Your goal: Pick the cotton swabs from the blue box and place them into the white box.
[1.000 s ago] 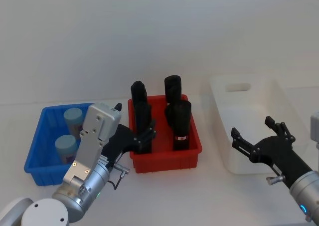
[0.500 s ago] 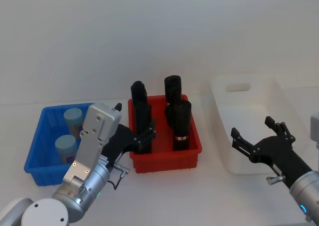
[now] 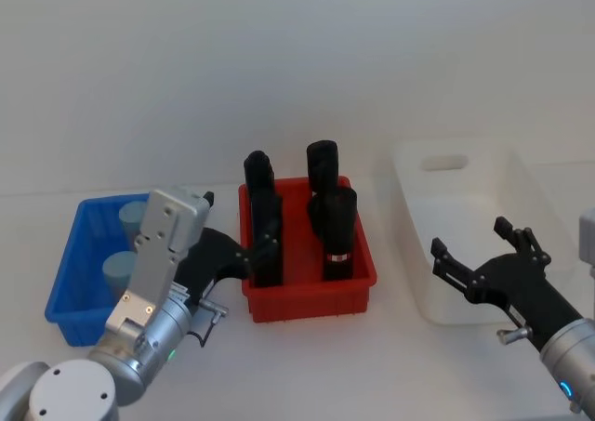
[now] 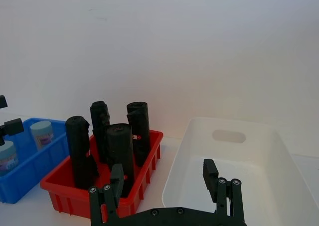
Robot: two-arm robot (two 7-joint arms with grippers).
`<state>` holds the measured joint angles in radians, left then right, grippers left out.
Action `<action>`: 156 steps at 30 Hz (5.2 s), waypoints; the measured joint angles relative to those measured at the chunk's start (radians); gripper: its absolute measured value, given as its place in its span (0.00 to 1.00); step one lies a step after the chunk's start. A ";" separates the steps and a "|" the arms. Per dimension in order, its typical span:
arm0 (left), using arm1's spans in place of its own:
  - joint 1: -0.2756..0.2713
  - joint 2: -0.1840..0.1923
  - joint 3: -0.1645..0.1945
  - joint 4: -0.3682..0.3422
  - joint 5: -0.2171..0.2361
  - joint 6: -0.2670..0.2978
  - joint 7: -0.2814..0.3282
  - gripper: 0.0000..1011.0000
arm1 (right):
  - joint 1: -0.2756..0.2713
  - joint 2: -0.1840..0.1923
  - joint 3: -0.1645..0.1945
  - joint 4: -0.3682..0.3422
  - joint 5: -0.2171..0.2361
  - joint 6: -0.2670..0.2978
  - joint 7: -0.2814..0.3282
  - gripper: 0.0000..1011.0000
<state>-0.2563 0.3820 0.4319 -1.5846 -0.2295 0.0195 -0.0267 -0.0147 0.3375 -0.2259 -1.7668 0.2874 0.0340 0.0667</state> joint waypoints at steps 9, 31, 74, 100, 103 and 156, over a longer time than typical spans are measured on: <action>-0.031 0.005 -0.037 0.071 -0.048 0.021 -0.015 0.99 | 0.000 0.000 0.000 0.000 0.000 0.000 0.000 0.99; -0.078 0.025 -0.111 0.208 -0.134 0.098 -0.025 0.99 | 0.000 0.000 0.000 0.000 0.000 0.000 0.000 0.99; -0.143 0.028 -0.163 0.438 -0.132 0.140 -0.101 0.95 | 0.000 0.000 0.000 0.000 0.000 0.000 0.000 0.99; -0.148 0.035 -0.175 0.389 -0.127 0.144 -0.176 0.66 | 0.000 0.000 0.000 0.000 0.000 0.000 0.000 0.99; -0.142 0.042 -0.178 0.352 -0.123 0.163 -0.185 0.66 | 0.000 0.000 0.000 0.000 0.000 0.000 0.000 0.99; -0.200 0.069 -0.155 -0.059 -0.169 0.449 -0.625 0.66 | 0.000 0.000 0.000 0.000 0.000 0.000 0.000 0.99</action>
<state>-0.4559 0.4514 0.2764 -1.6439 -0.3987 0.4689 -0.6515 -0.0146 0.3375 -0.2258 -1.7668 0.2874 0.0340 0.0667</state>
